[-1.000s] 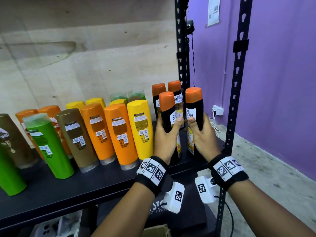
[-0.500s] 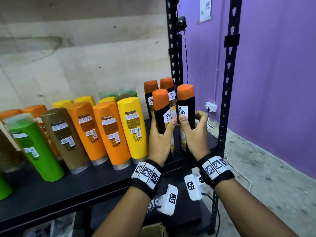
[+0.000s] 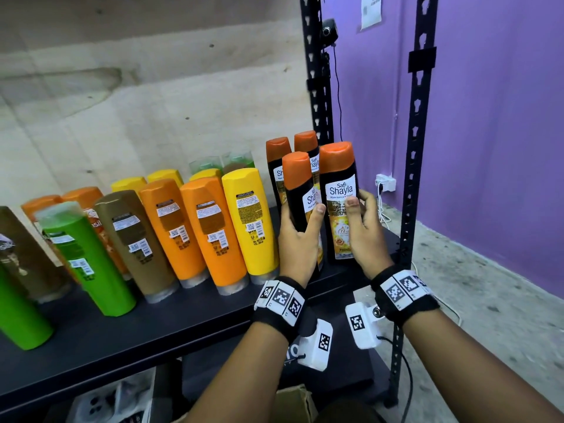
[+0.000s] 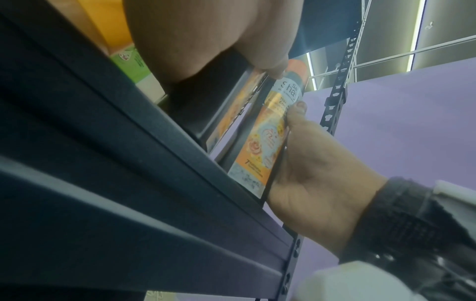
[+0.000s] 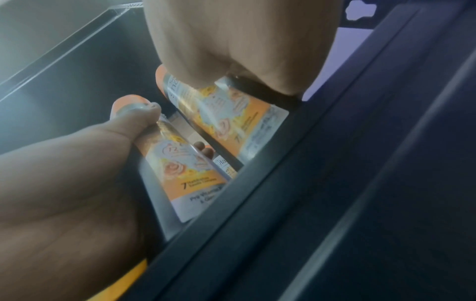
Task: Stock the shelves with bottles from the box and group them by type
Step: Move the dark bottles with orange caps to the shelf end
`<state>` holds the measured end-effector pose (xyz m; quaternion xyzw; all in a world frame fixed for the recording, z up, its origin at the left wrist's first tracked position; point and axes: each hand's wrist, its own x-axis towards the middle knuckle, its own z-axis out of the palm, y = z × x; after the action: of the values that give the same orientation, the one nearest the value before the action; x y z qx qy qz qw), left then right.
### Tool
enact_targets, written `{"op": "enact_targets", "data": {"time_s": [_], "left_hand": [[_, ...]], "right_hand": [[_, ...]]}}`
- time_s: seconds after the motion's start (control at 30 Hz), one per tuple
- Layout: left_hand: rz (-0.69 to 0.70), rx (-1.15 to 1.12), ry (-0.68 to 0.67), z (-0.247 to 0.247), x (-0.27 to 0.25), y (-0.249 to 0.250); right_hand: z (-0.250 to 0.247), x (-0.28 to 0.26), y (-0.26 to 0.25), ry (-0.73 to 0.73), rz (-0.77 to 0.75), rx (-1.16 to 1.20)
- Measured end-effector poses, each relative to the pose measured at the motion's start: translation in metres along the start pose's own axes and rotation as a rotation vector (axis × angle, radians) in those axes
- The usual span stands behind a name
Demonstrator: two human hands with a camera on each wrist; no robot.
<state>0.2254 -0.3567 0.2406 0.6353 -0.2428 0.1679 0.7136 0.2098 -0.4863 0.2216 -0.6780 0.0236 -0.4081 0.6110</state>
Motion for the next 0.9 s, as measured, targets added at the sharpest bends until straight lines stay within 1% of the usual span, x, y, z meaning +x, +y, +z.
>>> {"op": "enact_targets", "data": {"time_s": [0.07,0.2,0.47,0.6,0.7,0.8,0.9], "left_hand": [[0.006,0.021,0.009,0.0,0.0,-0.001],[0.01,0.051,0.031,0.0,-0.002,-0.004],[0.017,0.114,0.06,-0.001,-0.003,-0.006],[-0.012,0.122,0.024,-0.004,-0.002,-0.005],[-0.006,0.136,-0.005,-0.007,-0.003,-0.005],[-0.003,0.194,-0.079,-0.014,-0.011,-0.01],[-0.046,0.238,-0.163,-0.021,-0.021,-0.017]], "right_hand": [[0.0,0.0,0.003,0.008,0.005,-0.004],[-0.004,0.002,0.007,0.017,-0.018,-0.092],[-0.005,-0.004,0.008,0.056,0.048,-0.061],[-0.006,-0.005,0.014,0.047,0.049,-0.043],[-0.006,-0.007,0.011,0.074,0.061,-0.078],[-0.006,-0.01,0.008,0.092,0.081,-0.09],[-0.007,-0.012,0.006,0.085,0.089,-0.102]]}}
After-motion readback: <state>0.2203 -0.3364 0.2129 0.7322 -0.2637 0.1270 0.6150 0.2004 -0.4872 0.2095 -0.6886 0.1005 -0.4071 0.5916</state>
